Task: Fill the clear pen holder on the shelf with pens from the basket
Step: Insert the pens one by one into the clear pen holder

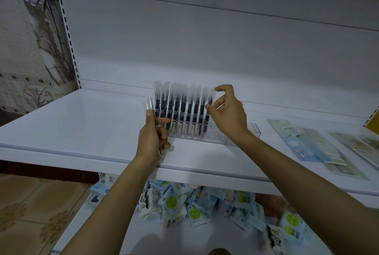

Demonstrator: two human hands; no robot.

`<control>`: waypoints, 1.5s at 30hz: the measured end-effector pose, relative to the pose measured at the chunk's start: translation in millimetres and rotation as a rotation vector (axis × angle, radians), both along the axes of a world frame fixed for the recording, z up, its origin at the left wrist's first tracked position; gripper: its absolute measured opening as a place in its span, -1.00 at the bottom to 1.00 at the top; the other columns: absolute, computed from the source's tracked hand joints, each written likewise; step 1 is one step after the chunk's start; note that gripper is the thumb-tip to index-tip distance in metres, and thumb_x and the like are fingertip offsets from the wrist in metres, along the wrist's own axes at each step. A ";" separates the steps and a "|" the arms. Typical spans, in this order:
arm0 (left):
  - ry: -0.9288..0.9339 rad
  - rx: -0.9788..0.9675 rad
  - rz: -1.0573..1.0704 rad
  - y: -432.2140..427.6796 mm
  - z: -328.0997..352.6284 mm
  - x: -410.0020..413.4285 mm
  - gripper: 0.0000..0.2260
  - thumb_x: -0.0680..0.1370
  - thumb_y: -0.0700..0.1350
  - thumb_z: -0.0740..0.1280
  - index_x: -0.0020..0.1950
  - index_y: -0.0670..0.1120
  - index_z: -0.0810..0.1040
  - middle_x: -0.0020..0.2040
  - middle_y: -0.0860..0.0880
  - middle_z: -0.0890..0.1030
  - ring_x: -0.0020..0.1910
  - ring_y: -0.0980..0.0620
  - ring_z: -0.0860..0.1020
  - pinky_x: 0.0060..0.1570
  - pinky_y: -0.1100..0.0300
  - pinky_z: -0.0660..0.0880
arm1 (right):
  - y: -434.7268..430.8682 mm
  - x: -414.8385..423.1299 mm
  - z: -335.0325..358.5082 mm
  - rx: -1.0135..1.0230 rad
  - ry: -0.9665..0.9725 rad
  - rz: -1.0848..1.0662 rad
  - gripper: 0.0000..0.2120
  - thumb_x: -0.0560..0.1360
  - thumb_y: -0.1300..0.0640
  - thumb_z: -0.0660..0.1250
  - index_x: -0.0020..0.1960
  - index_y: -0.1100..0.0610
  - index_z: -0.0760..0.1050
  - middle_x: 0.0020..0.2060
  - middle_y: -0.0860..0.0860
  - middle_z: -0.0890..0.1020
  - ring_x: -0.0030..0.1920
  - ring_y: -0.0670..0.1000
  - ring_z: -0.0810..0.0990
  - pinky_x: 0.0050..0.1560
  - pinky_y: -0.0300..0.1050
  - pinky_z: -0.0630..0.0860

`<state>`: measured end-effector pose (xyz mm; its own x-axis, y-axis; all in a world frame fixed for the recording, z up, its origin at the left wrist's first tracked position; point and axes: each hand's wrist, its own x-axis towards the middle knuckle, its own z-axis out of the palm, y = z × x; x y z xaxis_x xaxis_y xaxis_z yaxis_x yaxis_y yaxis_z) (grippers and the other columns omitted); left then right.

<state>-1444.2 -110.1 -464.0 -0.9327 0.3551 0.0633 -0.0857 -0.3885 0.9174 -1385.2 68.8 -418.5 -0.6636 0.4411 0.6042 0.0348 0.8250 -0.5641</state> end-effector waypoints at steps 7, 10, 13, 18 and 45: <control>-0.005 0.007 -0.002 0.3 0.1 -1.2 -0.48 0.64 0.19 -0.05 -0.06 -0.15 0.54 -0.51 0.01 0.34 -0.56 0.12 0.28 -0.56 0.30 0.30 | 2.4 1.2 -2.0 -0.095 0.018 -0.015 -0.53 0.47 0.05 0.41 0.29 0.04 0.29 -0.30 -0.20 0.50 -0.20 -0.03 0.57 -0.15 -0.11 0.48; -0.038 0.052 -0.010 -0.3 0.5 -0.9 -0.51 0.66 0.12 -0.06 -0.11 -0.15 0.53 -0.54 0.00 0.34 -0.59 0.11 0.23 -0.56 0.31 0.26 | 2.4 1.1 -3.5 -0.135 0.029 -0.008 -0.53 0.46 0.06 0.42 0.28 0.04 0.28 -0.28 -0.18 0.53 -0.20 -0.02 0.59 -0.11 -0.07 0.52; -0.048 0.059 -0.014 -0.3 0.8 -0.3 -0.59 0.66 0.04 -0.02 -0.20 -0.13 0.46 -0.54 0.01 0.35 -0.58 0.10 0.21 -0.56 0.30 0.25 | 2.2 -0.3 -5.1 -0.189 0.032 0.010 -0.55 0.47 0.07 0.42 0.26 0.03 0.29 -0.26 -0.13 0.57 -0.20 0.01 0.62 -0.02 0.03 0.57; -0.010 0.016 -0.046 -0.6 1.4 0.0 -0.67 0.67 0.01 0.07 -0.19 -0.11 0.42 -0.52 0.02 0.39 -0.58 0.12 0.26 -0.56 0.29 0.31 | 4.1 -1.4 -9.4 -0.234 0.018 -0.020 -0.65 0.49 0.06 0.38 0.21 0.02 0.34 -0.24 -0.11 0.58 -0.17 0.04 0.64 0.00 0.09 0.58; 0.008 -0.012 -0.026 0.6 -1.0 -2.5 -0.71 0.67 -0.07 0.09 -0.19 -0.12 0.44 -0.54 0.03 0.40 -0.59 0.13 0.28 -0.51 0.29 0.38 | -4.0 0.8 -18.3 -0.290 -0.021 0.013 -0.82 0.51 0.06 0.33 0.07 -0.06 0.38 -0.24 -0.15 0.57 -0.16 0.04 0.64 0.01 0.13 0.58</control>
<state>-1446.7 -109.5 -465.0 -0.9227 0.3797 0.0665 -0.0879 -0.3754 0.9227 -1384.4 64.7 -436.8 -0.6810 0.5849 0.4407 0.0393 0.6301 -0.7755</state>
